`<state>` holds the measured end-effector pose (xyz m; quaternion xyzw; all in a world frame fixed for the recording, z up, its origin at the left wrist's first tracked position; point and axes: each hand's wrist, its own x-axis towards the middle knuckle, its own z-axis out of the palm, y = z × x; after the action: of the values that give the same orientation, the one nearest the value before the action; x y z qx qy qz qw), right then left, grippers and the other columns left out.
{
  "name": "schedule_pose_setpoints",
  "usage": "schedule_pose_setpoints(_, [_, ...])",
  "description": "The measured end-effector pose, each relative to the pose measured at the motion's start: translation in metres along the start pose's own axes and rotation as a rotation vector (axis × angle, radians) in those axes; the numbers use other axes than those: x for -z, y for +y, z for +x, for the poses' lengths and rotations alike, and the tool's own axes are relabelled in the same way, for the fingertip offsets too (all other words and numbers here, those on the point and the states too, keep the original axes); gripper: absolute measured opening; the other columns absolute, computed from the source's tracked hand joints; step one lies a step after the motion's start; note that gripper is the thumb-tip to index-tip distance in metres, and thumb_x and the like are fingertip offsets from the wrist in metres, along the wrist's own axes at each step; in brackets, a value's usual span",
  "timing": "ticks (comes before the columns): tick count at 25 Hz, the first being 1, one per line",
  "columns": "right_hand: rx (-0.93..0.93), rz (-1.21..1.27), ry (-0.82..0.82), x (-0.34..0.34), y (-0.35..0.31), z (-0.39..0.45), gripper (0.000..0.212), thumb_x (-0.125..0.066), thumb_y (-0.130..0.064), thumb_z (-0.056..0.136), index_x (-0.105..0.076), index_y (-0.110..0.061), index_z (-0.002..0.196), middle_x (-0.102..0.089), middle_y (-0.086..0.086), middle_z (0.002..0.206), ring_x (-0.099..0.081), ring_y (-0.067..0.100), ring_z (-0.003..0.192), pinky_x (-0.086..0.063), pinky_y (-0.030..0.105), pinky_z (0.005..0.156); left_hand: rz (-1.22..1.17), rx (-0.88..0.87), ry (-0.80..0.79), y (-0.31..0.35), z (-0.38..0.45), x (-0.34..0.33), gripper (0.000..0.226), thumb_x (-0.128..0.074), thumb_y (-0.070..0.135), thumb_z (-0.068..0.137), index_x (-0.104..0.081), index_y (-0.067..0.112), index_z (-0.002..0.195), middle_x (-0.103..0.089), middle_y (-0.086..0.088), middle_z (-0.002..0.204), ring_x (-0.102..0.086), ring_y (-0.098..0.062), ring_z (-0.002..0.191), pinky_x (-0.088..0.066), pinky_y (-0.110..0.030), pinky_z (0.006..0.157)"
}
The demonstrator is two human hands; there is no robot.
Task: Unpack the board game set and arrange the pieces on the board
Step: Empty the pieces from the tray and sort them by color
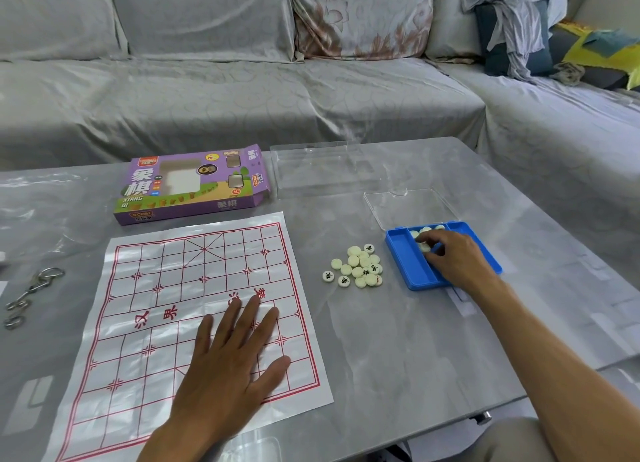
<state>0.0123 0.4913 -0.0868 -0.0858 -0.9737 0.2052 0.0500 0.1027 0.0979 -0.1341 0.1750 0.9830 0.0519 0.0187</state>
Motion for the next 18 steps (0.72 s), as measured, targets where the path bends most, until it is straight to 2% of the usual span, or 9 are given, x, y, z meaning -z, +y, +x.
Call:
schedule_pose_setpoints(4, [0.012,-0.065,-0.012,-0.001,-0.005,0.002,0.026,-0.063,-0.019,0.092,-0.067,-0.022,0.118,-0.065,0.003,0.115,-0.059,0.021,0.1,-0.051,0.035,0.085,-0.049,0.002,0.04,0.0,0.0,-0.003,0.074,-0.003,0.08,0.085,-0.011,0.045,0.151,0.002,0.011,0.161,0.008,-0.015,0.148,-0.004,-0.055,0.119])
schedule_pose_setpoints(8, [-0.023,-0.158,-0.171,0.006,-0.005,0.008,0.017,-0.058,-0.019,0.094,-0.06,-0.02,0.112,-0.06,0.006,0.115,-0.055,0.021,0.098,-0.048,0.035,0.086,-0.035,0.013,0.039,0.001,-0.001,-0.002,0.071,-0.011,0.078,0.088,-0.017,0.043,0.151,-0.004,0.01,0.161,0.0,-0.017,0.148,-0.004,-0.052,0.118])
schedule_pose_setpoints(12, [-0.094,-0.179,-0.133,0.007,-0.002,0.009,0.017,-0.06,-0.021,0.093,-0.063,-0.017,0.109,-0.063,0.007,0.113,-0.056,0.023,0.099,-0.046,0.035,0.083,-0.007,-0.001,0.042,-0.001,0.0,-0.003,0.07,-0.017,0.076,0.09,-0.022,0.041,0.15,-0.011,0.007,0.16,-0.008,-0.02,0.148,-0.006,-0.045,0.114])
schedule_pose_setpoints(15, [-0.11,-0.026,0.035,0.008,-0.017,0.004,0.015,-0.056,-0.025,0.095,-0.062,-0.013,0.101,-0.064,0.007,0.1,-0.055,0.021,0.087,-0.04,0.031,0.071,-0.004,-0.008,0.031,-0.001,0.001,-0.004,0.069,-0.021,0.075,0.091,-0.026,0.04,0.149,-0.018,0.005,0.16,-0.014,-0.022,0.147,-0.009,-0.045,0.113])
schedule_pose_setpoints(16, [-0.067,0.07,0.034,0.006,-0.032,0.001,0.014,-0.055,-0.026,0.095,-0.061,-0.014,0.097,-0.063,0.003,0.095,-0.055,0.018,0.083,-0.04,0.028,0.069,-0.006,-0.003,0.037,-0.001,0.001,-0.005,0.069,-0.02,0.075,0.09,-0.024,0.041,0.15,-0.015,0.006,0.16,-0.011,-0.021,0.148,-0.007,-0.045,0.114])
schedule_pose_setpoints(18, [0.08,0.152,-0.105,-0.004,-0.069,-0.008,0.012,-0.057,-0.027,0.094,-0.062,-0.017,0.096,-0.061,-0.004,0.092,-0.055,0.013,0.083,-0.041,0.025,0.068,-0.008,0.0,0.055,-0.002,0.001,-0.007,0.07,-0.017,0.076,0.09,-0.021,0.042,0.15,-0.011,0.008,0.161,-0.007,-0.02,0.148,-0.004,-0.045,0.115])
